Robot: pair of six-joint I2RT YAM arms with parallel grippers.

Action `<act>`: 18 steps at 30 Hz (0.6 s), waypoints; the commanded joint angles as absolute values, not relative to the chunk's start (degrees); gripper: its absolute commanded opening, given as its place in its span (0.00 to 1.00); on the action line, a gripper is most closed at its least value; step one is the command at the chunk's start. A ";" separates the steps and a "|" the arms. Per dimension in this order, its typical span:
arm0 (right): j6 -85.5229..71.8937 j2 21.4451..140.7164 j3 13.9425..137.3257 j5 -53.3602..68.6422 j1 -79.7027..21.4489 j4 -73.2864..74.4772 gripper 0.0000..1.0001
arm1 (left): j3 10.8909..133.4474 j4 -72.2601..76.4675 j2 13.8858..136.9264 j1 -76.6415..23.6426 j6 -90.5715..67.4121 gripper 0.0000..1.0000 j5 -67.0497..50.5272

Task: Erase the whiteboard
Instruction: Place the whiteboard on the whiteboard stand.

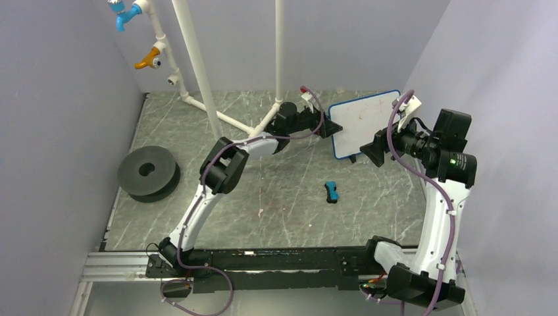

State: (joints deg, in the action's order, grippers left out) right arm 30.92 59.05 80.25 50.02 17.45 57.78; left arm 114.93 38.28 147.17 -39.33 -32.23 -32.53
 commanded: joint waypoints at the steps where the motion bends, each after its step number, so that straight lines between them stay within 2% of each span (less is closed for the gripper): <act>1: 30.12 56.80 77.36 47.97 17.90 53.45 1.00 | 104.30 41.41 133.84 -38.74 -27.75 0.99 -28.21; 10: 13.96 48.57 67.80 32.90 18.31 39.39 1.00 | 81.44 32.10 112.76 -41.78 -19.74 1.00 -18.63; 18: 3.70 42.77 65.61 20.52 18.42 35.74 1.00 | 66.02 22.34 90.86 -49.88 -13.86 0.99 -10.29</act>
